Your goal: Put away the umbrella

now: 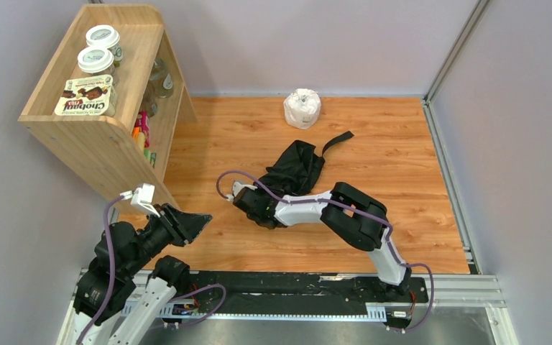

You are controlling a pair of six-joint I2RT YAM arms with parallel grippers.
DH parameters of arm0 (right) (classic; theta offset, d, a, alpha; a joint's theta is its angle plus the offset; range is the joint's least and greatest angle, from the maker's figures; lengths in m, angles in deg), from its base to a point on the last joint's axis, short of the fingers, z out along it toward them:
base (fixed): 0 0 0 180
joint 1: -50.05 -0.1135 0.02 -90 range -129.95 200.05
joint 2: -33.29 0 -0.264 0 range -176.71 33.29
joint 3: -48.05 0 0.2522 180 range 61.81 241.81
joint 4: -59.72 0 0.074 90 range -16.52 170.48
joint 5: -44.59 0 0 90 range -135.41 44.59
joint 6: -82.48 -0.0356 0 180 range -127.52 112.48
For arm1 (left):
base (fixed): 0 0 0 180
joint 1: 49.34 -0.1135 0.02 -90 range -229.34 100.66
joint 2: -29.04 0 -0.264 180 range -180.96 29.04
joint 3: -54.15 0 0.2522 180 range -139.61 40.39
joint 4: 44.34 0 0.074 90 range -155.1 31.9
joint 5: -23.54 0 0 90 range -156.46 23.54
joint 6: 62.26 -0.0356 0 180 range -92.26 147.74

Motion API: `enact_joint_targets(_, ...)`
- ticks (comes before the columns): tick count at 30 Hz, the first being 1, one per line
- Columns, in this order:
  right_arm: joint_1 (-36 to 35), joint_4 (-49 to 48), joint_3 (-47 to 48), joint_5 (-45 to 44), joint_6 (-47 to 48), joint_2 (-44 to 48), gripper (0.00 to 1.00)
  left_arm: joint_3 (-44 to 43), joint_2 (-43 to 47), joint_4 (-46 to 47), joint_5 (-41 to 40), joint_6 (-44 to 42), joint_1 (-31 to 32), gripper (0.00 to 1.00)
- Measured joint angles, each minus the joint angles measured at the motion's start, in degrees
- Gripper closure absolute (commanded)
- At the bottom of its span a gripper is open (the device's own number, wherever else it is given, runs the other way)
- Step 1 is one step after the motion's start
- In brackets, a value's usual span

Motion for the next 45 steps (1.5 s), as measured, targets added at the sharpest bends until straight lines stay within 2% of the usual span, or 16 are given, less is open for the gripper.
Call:
enact_joint_targets(5,1.9,6.1,3.1,11.5,-7.0,1.7,1.0,1.6,0.4,-2.4,-2.4,2.4,0.0,0.59)
enact_joint_targets(11,4.5,3.8,4.1,30.4,-12.2,2.3,1.0,6.3,0.0,-1.6,-1.8,7.0,0.0,0.61)
enact_joint_targets(15,7.2,-1.6,3.0,43.3,-14.4,2.4,1.0,12.3,-3.3,1.8,0.8,11.6,0.0,0.53)
enact_joint_targets(20,10.1,-3.7,2.7,53.1,-16.0,2.4,1.0,20.8,-8.4,9.3,3.8,18.0,0.0,0.51)
enact_joint_targets(22,10.9,-4.2,2.7,56.1,-16.6,2.3,1.0,24.4,-9.4,13.1,4.4,21.0,0.0,0.45)
enact_joint_targets(25,11.8,-4.7,2.7,59.6,-17.6,2.2,1.0,30.6,-9.7,20.0,4.0,26.3,0.0,0.34)
enact_joint_targets(34,12.3,-5.9,1.0,63.8,-19.8,3.2,1.0,37.6,-15.9,31.4,-4.6,39.3,0.0,0.32)
enact_joint_targets(37,12.3,-6.9,-0.3,64.1,-20.4,3.9,1.0,38.9,-16.4,35.7,-8.0,42.8,0.0,0.27)
enact_joint_targets(41,12.3,-7.5,-1.9,64.6,-21.1,4.9,1.0,39.5,-20.0,42.2,-13.7,44.6,0.0,0.23)
enact_joint_targets(45,12.3,-7.5,-2.4,64.8,-21.1,5.3,1.0,39.6,-27.7,52.8,-17.0,44.8,0.0,0.23)
